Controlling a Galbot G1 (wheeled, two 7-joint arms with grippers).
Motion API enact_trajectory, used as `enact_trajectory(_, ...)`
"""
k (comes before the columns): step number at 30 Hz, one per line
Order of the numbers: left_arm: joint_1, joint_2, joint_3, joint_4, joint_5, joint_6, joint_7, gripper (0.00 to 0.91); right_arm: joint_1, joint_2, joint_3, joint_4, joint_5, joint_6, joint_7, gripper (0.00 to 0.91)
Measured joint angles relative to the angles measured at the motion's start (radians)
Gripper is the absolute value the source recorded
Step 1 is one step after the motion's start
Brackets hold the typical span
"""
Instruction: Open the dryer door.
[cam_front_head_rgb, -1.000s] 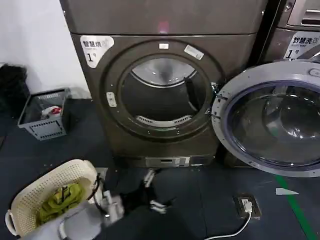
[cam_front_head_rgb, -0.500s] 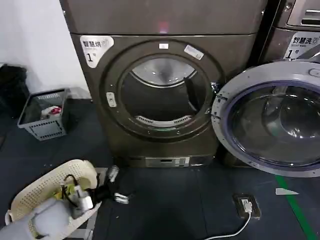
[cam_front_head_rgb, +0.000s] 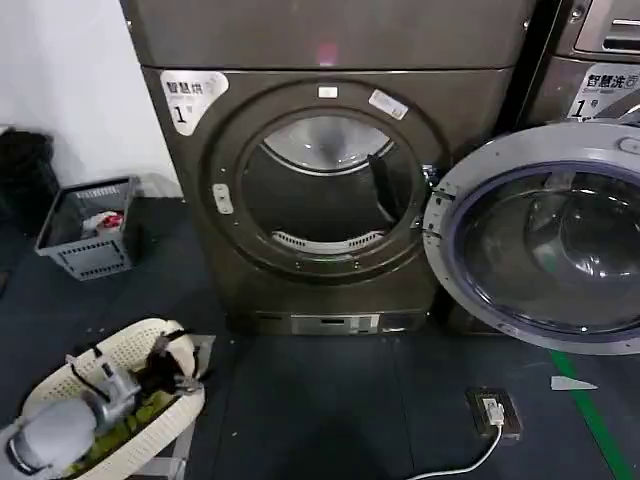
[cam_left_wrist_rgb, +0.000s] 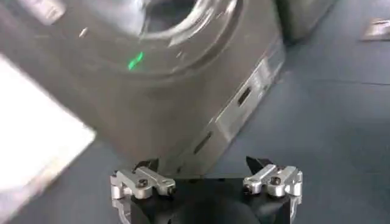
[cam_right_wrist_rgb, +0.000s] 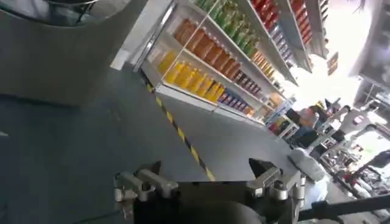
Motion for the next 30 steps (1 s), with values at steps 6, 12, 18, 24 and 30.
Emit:
enact_trajectory(6,0.046,0.004,-0.092,-0.067,-0.197,0.185,-0.105,0.907,0.014,-0.015,-0.012,-0.019,-0.002,0.000,0.000,0.907)
enact_trajectory(12,0.096,0.001,-0.190,-0.132,-0.368,0.338,-0.157,0.907,0.021,-0.014,-0.031,-0.025,-0.007,0.000,-0.001,0.907)
enact_trajectory(18,0.175,0.008,-0.322,-0.168,-0.519,0.457,-0.220,0.907,0.017,-0.014,-0.035,-0.038,-0.007,0.008,-0.005,0.907)
enact_trajectory(24,0.186,-0.004,-0.383,-0.161,-0.622,0.504,-0.250,0.907,0.020,-0.007,-0.051,-0.035,-0.011,0.010,-0.006,0.907)
enact_trajectory(30,0.229,0.005,-0.444,-0.128,-0.698,0.504,-0.283,0.907,0.022,-0.009,-0.057,-0.037,-0.013,0.010,-0.006,0.907)
